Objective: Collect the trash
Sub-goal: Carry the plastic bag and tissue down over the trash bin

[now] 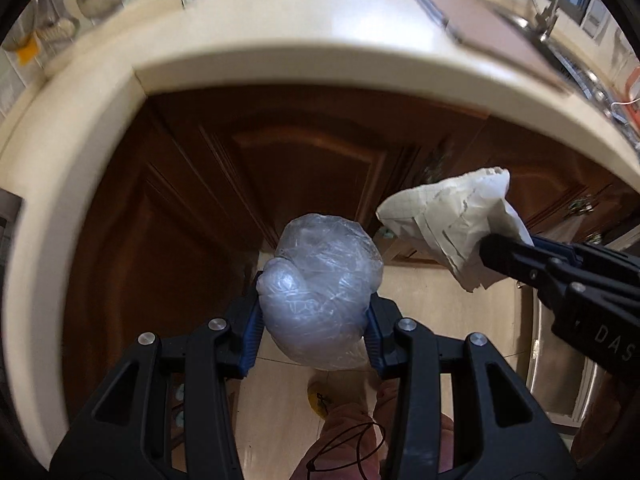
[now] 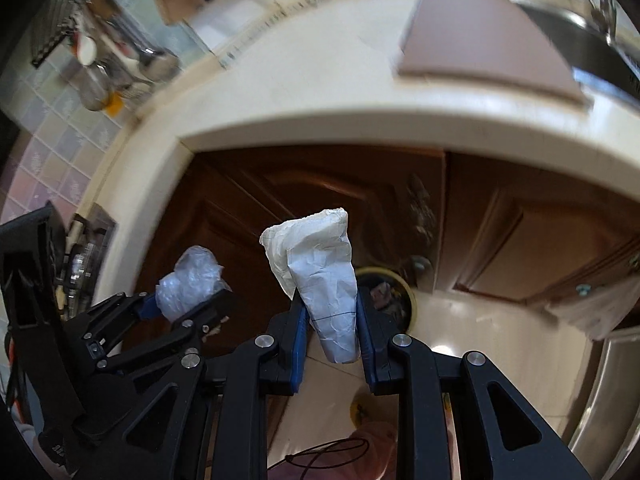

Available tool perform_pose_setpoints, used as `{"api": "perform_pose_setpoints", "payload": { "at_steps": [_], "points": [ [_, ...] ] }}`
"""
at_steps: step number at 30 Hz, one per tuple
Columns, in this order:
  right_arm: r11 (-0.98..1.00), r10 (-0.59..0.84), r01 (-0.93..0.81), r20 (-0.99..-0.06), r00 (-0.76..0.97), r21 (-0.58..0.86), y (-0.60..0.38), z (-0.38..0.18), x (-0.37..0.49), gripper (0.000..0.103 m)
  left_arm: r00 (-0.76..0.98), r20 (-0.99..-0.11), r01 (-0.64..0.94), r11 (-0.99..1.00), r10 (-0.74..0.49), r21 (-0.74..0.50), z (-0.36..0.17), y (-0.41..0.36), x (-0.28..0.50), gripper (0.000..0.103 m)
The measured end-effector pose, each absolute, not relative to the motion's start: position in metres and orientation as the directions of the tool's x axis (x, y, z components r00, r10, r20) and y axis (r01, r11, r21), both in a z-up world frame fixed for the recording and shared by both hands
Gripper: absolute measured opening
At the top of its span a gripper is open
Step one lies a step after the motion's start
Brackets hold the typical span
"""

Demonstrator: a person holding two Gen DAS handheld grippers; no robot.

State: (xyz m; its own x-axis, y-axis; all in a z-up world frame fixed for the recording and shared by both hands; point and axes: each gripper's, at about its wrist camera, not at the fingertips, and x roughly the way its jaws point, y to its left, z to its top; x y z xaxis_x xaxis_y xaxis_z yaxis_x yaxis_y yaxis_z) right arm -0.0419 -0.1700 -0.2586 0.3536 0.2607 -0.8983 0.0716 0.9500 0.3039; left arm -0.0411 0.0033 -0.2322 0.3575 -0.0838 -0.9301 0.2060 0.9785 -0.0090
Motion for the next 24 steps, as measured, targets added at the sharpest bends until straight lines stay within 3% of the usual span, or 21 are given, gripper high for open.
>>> {"api": "perform_pose_setpoints", "payload": {
  "at_steps": [13,23,24],
  "points": [
    [0.959,0.197,0.151,-0.946,0.259,0.241,-0.189,-0.463,-0.033,0.022,0.275,-0.959,0.117,0.992,-0.075,-0.044,-0.427,0.002,0.008,0.039],
    [0.971,0.179,0.119,-0.96,0.216,0.208,-0.171,-0.582,-0.046,0.022,0.239,-0.968,0.066,0.996,-0.076,-0.062,-0.526,0.03,0.029,0.043],
    [0.974,0.174,0.107,-0.962,0.212,0.2,-0.163,-0.59,-0.039,0.023,0.236,-0.969,0.067,0.996,-0.08,-0.066,-0.532,0.032,0.03,0.048]
  ]
}}
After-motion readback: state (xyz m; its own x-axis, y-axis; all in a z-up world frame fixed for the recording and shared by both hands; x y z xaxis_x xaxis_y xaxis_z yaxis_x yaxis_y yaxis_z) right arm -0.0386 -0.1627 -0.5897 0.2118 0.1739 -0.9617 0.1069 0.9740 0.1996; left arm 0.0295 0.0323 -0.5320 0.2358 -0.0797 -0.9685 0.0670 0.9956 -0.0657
